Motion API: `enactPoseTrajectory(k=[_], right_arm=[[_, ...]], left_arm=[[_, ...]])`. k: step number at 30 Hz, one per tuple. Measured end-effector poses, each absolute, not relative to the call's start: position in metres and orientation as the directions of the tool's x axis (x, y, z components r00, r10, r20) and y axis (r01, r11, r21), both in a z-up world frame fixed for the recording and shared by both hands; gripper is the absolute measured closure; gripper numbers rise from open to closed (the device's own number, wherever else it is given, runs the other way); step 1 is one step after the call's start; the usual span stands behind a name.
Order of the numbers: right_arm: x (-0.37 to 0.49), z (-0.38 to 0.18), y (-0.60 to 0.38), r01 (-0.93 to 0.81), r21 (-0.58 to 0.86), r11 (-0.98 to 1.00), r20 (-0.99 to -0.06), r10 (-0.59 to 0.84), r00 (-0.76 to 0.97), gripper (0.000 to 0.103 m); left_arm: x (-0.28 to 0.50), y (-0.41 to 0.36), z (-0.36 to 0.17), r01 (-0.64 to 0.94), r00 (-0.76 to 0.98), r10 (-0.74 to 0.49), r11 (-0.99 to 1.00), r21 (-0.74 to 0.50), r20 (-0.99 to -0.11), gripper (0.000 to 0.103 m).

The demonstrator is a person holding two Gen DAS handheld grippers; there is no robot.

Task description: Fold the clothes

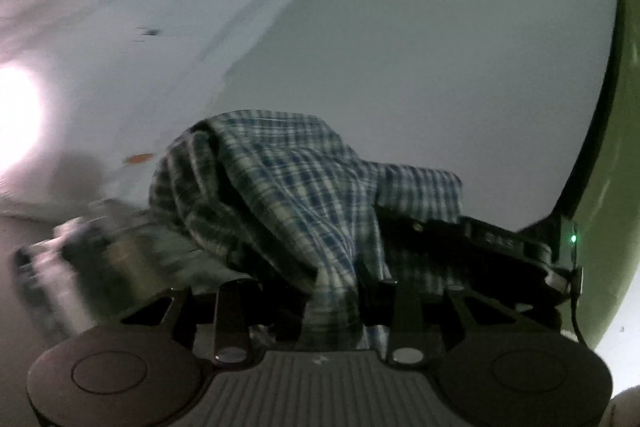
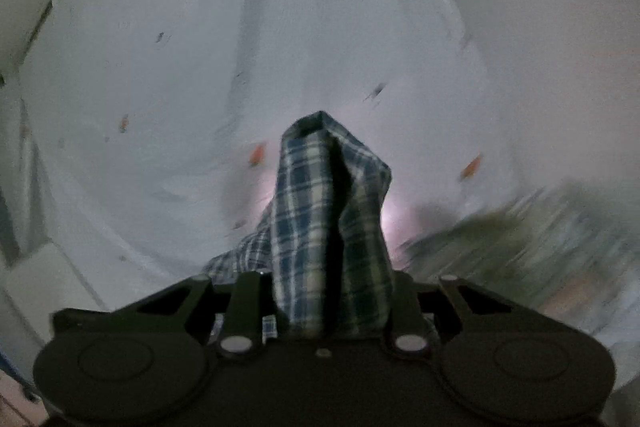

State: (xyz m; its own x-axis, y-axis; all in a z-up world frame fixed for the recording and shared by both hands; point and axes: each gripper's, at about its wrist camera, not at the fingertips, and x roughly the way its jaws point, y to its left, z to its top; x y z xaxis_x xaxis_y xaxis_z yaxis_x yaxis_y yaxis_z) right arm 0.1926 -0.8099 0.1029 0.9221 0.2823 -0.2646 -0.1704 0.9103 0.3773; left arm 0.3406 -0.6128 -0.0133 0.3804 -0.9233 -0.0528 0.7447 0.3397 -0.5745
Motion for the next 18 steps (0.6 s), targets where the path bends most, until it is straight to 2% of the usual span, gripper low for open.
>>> enactPoseTrajectory(k=[8, 11, 13, 18], right_arm=[[0.242, 0.133, -0.865, -0.152, 0.139, 0.979, -0.247, 0.183, 0.952, 0.076], [0.266, 0.129, -0.869, -0.124, 0.023, 0.992, -0.269, 0.125, 0.955, 0.071], [0.284, 0.121, -0.868, -0.092, -0.067, 0.993, -0.286, 0.069, 0.956, 0.062], [0.326, 0.090, -0.860, -0.039, -0.248, 0.968, -0.315, -0.042, 0.948, 0.059]], left_arm=[[0.374, -0.696, 0.007, 0.741, 0.439, -0.898, 0.380, -0.554, -0.028, 0.067], [0.392, -0.714, 0.002, 0.721, 0.488, -0.870, 0.446, -0.530, -0.067, 0.067], [0.402, -0.722, -0.007, 0.694, 0.522, -0.847, 0.490, -0.527, -0.100, 0.067], [0.426, -0.723, -0.034, 0.628, 0.566, -0.805, 0.559, -0.541, -0.176, 0.066]])
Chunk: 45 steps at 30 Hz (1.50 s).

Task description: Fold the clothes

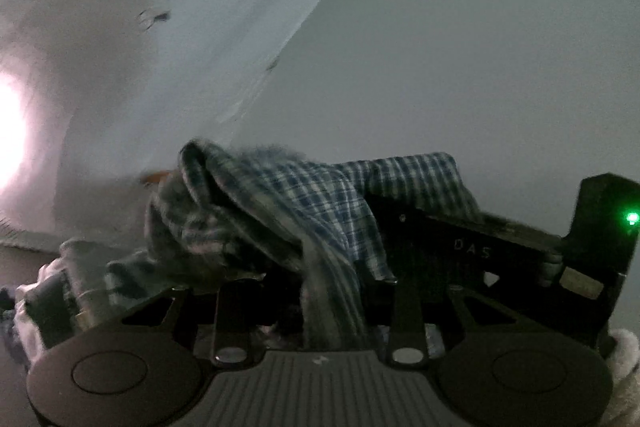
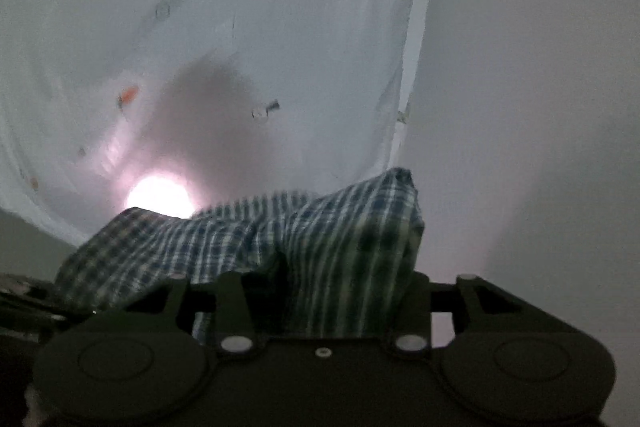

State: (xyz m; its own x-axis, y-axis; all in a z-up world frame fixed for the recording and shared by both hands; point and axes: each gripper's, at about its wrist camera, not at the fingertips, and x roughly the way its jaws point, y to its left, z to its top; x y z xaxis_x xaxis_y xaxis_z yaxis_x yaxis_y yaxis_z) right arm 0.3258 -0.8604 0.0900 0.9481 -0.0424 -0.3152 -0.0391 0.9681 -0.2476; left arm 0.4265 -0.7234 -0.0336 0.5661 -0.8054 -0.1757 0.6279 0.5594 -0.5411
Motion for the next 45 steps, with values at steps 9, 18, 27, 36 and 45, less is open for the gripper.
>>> enactPoseTrajectory(k=[9, 18, 27, 36, 45], right_arm=[[0.335, 0.065, -0.852, 0.118, -0.402, 0.908, -0.131, -0.185, 0.974, 0.037], [0.329, 0.073, -0.869, 0.093, -0.295, 0.951, -0.121, -0.134, 0.984, 0.069], [0.371, 0.007, -0.872, 0.033, -0.187, 0.982, -0.442, -0.114, 0.890, 0.063], [0.320, 0.034, -0.836, 0.150, -0.267, 0.952, -0.337, -0.238, 0.911, 0.020], [0.249, 0.049, -0.786, 0.179, -0.118, 0.977, -0.255, -0.204, 0.945, 0.003]], left_arm=[[0.427, -0.711, -0.025, 0.590, 0.633, -0.740, 0.652, -0.476, -0.229, 0.047], [0.440, -0.683, -0.003, 0.479, 0.802, -0.577, 0.776, -0.410, -0.156, 0.020], [0.447, -0.701, -0.059, 0.457, 0.721, -0.536, 0.844, -0.279, -0.439, 0.018], [0.396, -0.649, -0.028, 0.497, 0.769, -0.550, 0.835, -0.236, -0.326, 0.011], [0.328, -0.572, -0.008, 0.416, 0.856, -0.466, 0.878, -0.235, -0.226, 0.000]])
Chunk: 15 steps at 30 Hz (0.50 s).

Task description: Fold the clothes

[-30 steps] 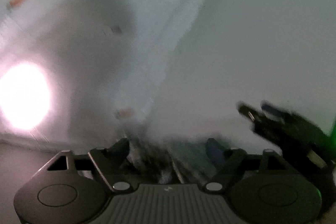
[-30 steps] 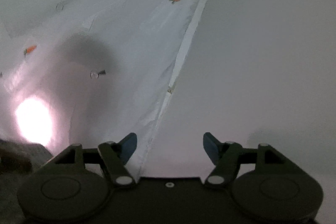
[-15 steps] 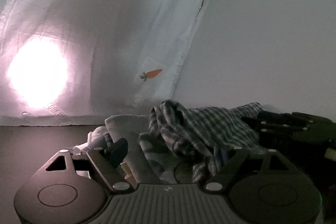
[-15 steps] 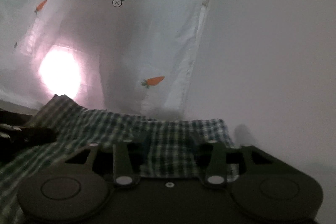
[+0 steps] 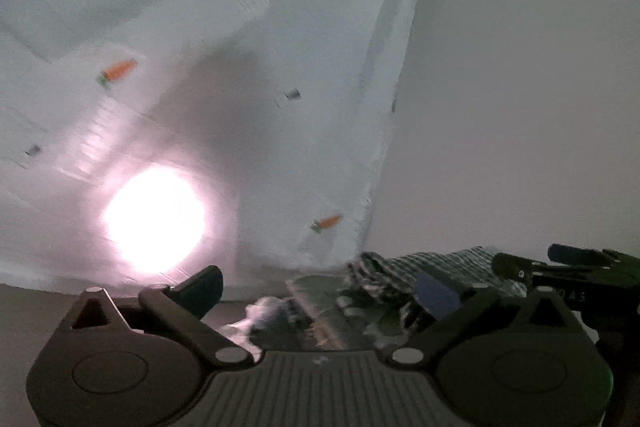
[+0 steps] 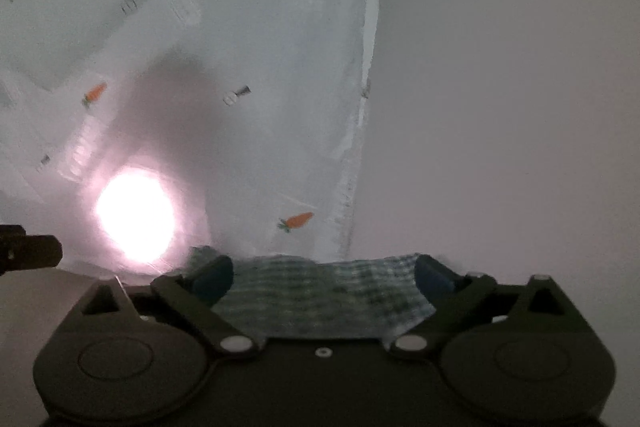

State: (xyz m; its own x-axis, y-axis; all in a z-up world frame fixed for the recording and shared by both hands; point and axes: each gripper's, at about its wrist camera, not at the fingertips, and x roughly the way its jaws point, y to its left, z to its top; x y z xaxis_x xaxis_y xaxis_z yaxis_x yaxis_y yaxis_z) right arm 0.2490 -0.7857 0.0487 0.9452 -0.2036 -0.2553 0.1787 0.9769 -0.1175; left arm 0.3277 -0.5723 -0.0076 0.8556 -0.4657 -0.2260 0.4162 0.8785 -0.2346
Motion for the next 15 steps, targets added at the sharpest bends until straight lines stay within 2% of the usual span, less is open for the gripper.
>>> enactPoseTrajectory(k=[9, 15], right_arm=[[0.207, 0.055, -0.714, 0.094, 0.029, 0.995, -0.198, -0.087, 0.976, 0.001], [0.171, 0.057, -0.645, 0.074, 0.024, 0.997, -0.200, -0.068, 0.977, 0.000]], left_arm=[[0.255, -0.489, 0.011, 0.294, 0.936, -0.331, 0.921, -0.256, -0.116, 0.000], [0.218, -0.421, 0.016, 0.222, 0.946, -0.286, 0.916, -0.334, -0.155, 0.000]])
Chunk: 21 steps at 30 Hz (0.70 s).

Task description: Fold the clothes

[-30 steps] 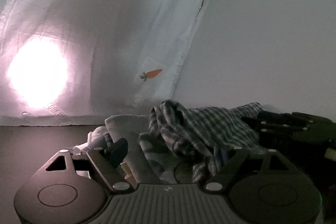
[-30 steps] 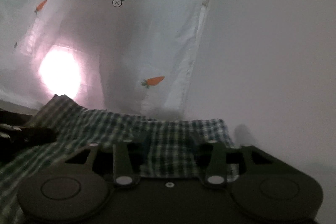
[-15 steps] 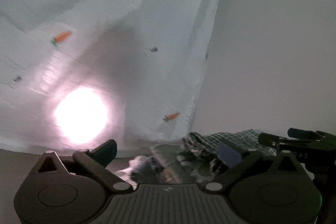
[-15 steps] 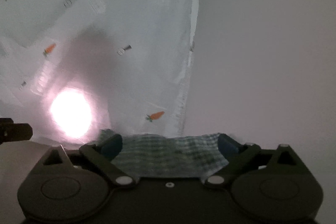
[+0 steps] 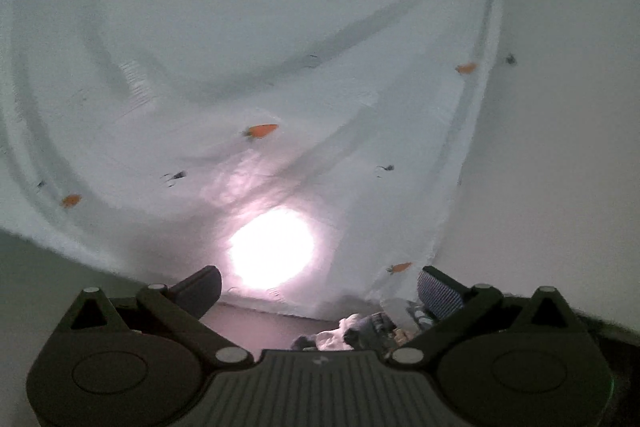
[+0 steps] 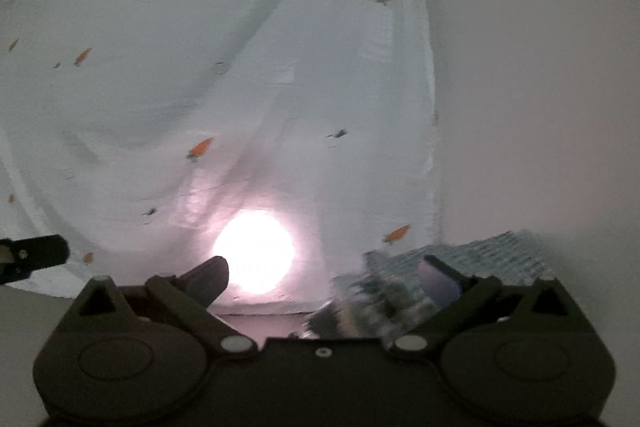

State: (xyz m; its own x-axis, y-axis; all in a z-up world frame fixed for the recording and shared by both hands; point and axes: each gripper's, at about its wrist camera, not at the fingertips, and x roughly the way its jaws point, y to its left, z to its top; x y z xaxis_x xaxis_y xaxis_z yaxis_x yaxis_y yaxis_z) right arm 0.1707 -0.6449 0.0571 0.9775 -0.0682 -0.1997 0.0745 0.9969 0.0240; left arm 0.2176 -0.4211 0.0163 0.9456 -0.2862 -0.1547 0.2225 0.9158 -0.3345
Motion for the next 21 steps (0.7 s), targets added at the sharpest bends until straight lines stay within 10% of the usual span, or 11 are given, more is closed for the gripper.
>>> enactPoseTrajectory(k=[21], right_arm=[[0.055, 0.021, -0.346, -0.074, 0.076, 0.994, -0.400, 0.098, 0.911, 0.000]], left_arm=[[0.049, -0.157, -0.004, 0.006, 0.897, -0.049, 0.995, -0.099, -0.440, 0.000]])
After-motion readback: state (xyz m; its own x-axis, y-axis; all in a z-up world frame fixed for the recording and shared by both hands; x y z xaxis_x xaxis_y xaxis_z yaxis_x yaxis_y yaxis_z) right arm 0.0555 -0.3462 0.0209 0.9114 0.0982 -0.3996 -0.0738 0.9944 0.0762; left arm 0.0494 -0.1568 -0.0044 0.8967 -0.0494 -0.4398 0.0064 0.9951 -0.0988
